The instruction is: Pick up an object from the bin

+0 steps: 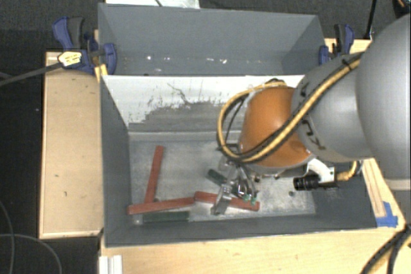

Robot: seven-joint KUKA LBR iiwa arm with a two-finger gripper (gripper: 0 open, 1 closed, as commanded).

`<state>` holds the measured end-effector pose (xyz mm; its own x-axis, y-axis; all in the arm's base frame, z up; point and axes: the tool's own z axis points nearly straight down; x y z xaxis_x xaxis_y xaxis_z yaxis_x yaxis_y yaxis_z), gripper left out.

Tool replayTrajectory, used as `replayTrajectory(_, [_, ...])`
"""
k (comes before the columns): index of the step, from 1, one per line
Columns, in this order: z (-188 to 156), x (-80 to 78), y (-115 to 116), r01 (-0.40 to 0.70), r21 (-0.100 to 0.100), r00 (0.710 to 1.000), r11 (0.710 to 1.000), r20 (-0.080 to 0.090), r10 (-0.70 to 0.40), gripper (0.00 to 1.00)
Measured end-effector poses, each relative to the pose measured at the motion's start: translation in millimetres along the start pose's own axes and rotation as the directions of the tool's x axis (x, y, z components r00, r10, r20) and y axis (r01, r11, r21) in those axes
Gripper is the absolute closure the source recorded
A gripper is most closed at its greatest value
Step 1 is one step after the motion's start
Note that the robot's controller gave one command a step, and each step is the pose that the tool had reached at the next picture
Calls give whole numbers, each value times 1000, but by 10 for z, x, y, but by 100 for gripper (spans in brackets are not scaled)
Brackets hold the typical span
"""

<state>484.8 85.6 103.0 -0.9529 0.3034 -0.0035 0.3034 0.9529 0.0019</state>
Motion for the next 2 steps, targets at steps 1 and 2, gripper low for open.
replayTrajectory(1, [336,39,-89,-124,2,992,992,-5,124,0])
replayTrajectory(2, [333,37,-86,-126,2,992,992,-4,126,0])
